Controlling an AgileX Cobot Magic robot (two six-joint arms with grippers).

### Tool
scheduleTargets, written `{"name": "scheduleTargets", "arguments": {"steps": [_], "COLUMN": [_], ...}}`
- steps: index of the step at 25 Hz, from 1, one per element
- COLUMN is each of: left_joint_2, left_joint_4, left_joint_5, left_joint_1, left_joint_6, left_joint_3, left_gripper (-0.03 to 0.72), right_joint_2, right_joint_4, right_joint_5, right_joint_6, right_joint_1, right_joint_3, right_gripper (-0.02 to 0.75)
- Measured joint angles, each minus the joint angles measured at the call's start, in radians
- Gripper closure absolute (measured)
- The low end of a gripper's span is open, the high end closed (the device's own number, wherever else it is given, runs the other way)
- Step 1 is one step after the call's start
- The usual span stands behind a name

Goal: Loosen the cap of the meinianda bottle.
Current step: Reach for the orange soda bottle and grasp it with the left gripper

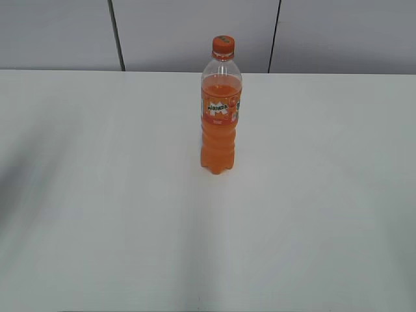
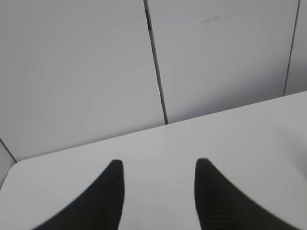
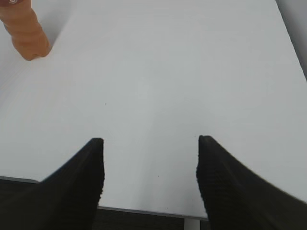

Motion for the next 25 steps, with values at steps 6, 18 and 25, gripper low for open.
{"name": "scheduleTargets", "arguments": {"steps": [6, 18, 25], "left_joint_2": [0.090, 0.330, 0.472], "left_joint_4": [-0.001, 0.008, 0.266], "left_joint_5": [-0.116, -0.412, -0.600], "left_joint_1": [0.000, 0.000, 0.000], "left_joint_6": [0.000, -0.049, -0.283], "left_joint_3": [0.000, 0.000, 0.000], "left_gripper": [0.378, 0.378, 0.378], "right_joint_2": [0.000, 0.000, 0.000], "right_joint_4": [0.000, 0.000, 0.000], "right_joint_5": [0.000, 0.000, 0.000], "right_joint_6": [0.000, 0.002, 0.002], "right_joint_1": [0.000, 0.000, 0.000], "right_joint_3": [0.000, 0.000, 0.000], "right_gripper": [0.278, 0.278, 0.278]}}
